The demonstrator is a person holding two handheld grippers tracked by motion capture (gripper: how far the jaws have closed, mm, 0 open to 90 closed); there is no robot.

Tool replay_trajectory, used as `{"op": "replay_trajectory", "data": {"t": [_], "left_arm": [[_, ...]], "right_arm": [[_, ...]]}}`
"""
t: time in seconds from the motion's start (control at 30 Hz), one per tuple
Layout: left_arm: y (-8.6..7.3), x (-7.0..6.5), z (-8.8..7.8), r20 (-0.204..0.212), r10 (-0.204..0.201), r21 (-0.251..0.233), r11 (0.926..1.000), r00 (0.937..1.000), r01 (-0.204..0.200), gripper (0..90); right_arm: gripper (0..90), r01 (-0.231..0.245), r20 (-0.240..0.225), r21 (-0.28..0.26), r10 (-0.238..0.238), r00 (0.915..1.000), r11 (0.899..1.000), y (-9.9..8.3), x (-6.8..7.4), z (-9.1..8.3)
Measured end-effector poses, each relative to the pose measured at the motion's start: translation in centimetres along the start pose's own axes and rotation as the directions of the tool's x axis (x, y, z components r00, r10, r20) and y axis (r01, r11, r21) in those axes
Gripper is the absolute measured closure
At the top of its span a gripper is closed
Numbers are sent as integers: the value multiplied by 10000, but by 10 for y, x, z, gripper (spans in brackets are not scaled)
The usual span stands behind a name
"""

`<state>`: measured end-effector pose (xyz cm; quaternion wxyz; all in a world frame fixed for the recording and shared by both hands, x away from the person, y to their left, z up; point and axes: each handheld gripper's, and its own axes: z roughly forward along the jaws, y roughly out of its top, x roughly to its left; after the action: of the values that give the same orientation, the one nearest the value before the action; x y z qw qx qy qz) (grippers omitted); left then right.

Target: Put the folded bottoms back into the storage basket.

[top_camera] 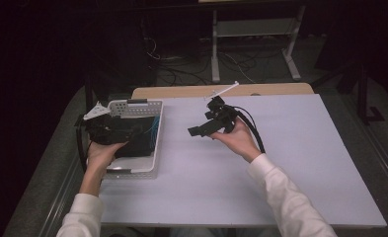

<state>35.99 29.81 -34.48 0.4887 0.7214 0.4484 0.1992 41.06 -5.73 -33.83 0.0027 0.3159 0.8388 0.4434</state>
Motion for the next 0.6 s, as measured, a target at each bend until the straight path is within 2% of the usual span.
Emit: {"op": "replay_trajectory", "data": {"t": [0.17, 0.37, 0.6], "left_arm": [[-5, -10, 0, -49, 178, -29, 9998, 9998, -178, 0], [-11, -17, 1, 78, 92, -115, 9999, 9999, -91, 0], [-17, -26, -2, 167, 58, -262, 9996, 9998, -54, 0]], "right_arm": [[0, -43, -11, -96, 43, 10000, 9999, -11, -7, -8], [0, -162, 27, -168, 162, 9999, 9997, -26, -16, -18], [0, -136, 52, -294, 138, 9999, 9995, -36, -19, -30]]}}
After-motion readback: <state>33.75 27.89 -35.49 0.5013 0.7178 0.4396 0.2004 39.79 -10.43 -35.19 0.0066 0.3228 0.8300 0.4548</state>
